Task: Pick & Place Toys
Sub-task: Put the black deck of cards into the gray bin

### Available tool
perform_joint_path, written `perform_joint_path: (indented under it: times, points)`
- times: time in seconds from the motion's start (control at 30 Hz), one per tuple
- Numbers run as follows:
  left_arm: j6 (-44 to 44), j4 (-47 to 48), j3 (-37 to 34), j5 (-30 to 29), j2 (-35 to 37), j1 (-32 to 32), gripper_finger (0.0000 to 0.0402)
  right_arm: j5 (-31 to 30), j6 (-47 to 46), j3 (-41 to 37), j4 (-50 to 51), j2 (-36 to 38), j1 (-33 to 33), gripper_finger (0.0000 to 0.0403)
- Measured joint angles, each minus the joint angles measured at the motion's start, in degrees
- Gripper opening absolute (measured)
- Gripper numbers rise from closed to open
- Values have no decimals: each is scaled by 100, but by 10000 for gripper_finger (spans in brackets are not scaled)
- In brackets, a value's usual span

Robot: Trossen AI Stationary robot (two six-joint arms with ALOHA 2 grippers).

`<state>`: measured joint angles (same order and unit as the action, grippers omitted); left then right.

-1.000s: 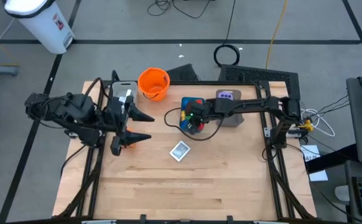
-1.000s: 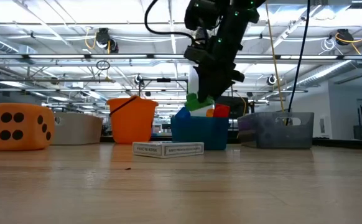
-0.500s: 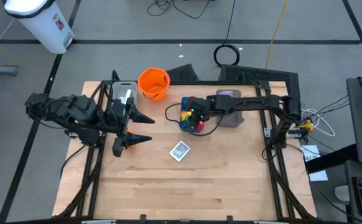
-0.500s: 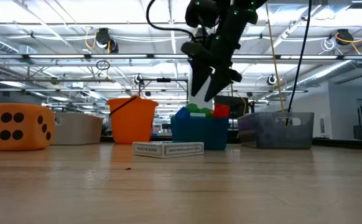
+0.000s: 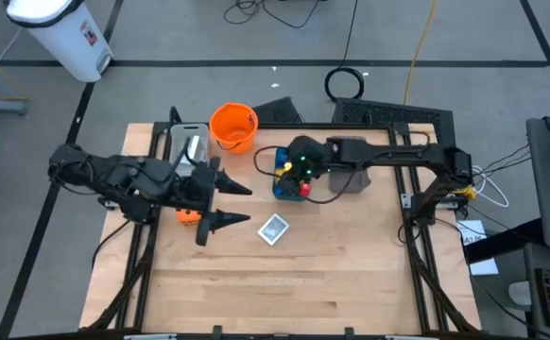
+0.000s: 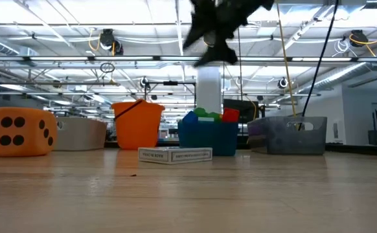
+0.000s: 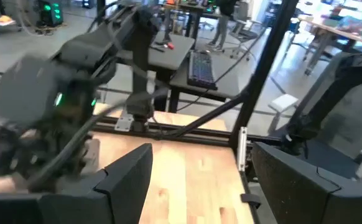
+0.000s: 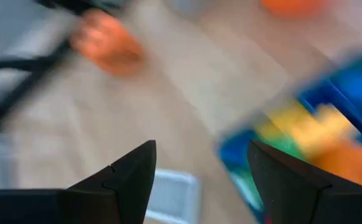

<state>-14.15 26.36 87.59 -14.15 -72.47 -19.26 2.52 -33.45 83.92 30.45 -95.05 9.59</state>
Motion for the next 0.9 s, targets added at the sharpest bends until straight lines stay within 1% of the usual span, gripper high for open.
perform_joint_path:
  times: [0.07,0.17,0.2,0.37,0.6,0.67,0.83,0.9]
  points:
    - [-72,-8,0,-99,-33,22,285,283,235,8,-417,192,-69,247]
    - [-389,-24,0,-191,-90,75,285,314,577,1,-668,584,-337,247]
    - [-473,-25,0,-200,-119,112,285,203,672,13,-796,708,-451,247]
    - [-915,-3,0,-250,-401,119,285,-521,993,9,-684,1322,-1101,240]
    - [-1531,151,0,-314,-1233,119,285,-599,1067,9,-479,1747,-1929,236]
    - [-1793,264,0,-443,-1512,119,285,-971,1053,0,-318,1785,-2196,235]
    - [-2381,1049,0,-841,-2116,140,285,-2528,1066,-387,-432,1928,-2987,235]
    - [-2758,1514,0,-888,-2332,199,285,-2803,1036,-683,-690,2027,-3252,235]
